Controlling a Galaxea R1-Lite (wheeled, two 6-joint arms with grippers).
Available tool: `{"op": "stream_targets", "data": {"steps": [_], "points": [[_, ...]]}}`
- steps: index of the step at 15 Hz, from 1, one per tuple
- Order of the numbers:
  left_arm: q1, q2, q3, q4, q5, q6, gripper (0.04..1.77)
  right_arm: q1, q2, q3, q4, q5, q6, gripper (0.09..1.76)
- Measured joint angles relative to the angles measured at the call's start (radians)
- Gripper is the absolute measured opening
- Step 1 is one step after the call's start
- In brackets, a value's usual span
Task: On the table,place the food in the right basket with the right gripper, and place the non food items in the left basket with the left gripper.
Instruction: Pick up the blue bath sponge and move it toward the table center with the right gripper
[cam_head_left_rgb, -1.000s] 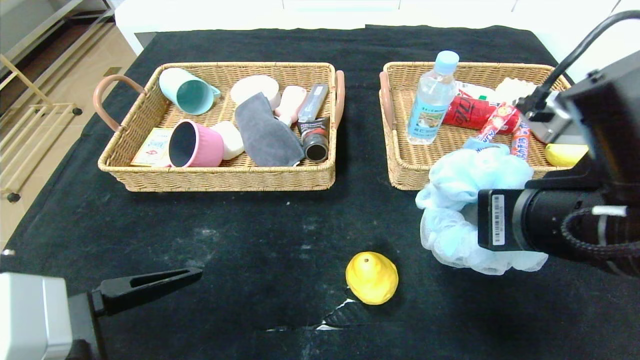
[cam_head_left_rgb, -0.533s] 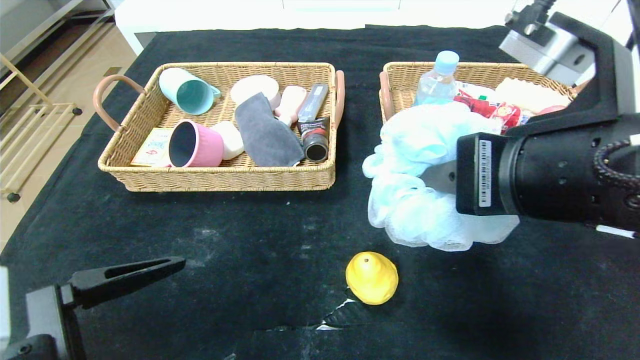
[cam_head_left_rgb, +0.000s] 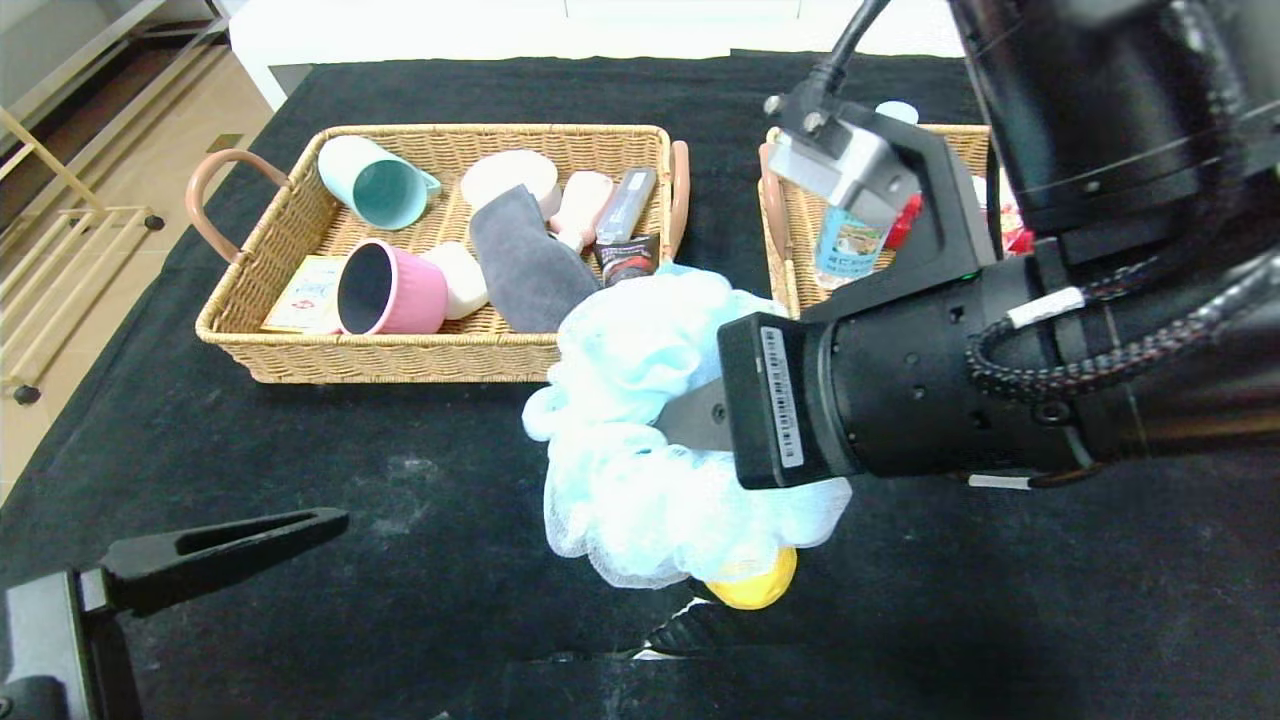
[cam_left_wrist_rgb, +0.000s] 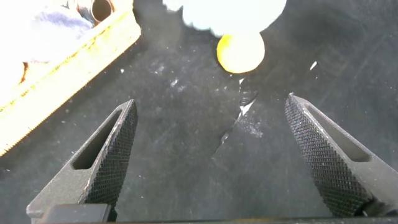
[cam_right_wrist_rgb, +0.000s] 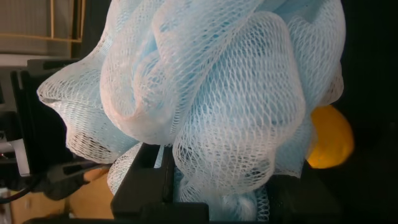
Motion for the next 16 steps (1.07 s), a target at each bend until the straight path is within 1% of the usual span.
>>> {"op": "stream_targets", "data": {"steps": [3, 8, 11, 16], "points": [[-0.001, -0.011, -0.005, 0.0, 0.0, 0.009, 1.72, 0.005, 0.062, -0.067, 0.0, 0.043, 0.002, 0.76], [-0.001, -0.026, -0.011, 0.001, -0.001, 0.013, 1.72, 0.025, 0.177, -0.153, -0.004, 0.046, 0.006, 0.75], [-0.001, -0.031, -0.014, 0.003, 0.001, 0.013, 1.72, 0.031, 0.224, -0.16, -0.054, 0.046, 0.019, 0.75], [-0.001, -0.043, -0.02, 0.004, 0.0, 0.013, 1.72, 0.019, 0.27, -0.16, -0.058, 0.057, 0.04, 0.74]]}}
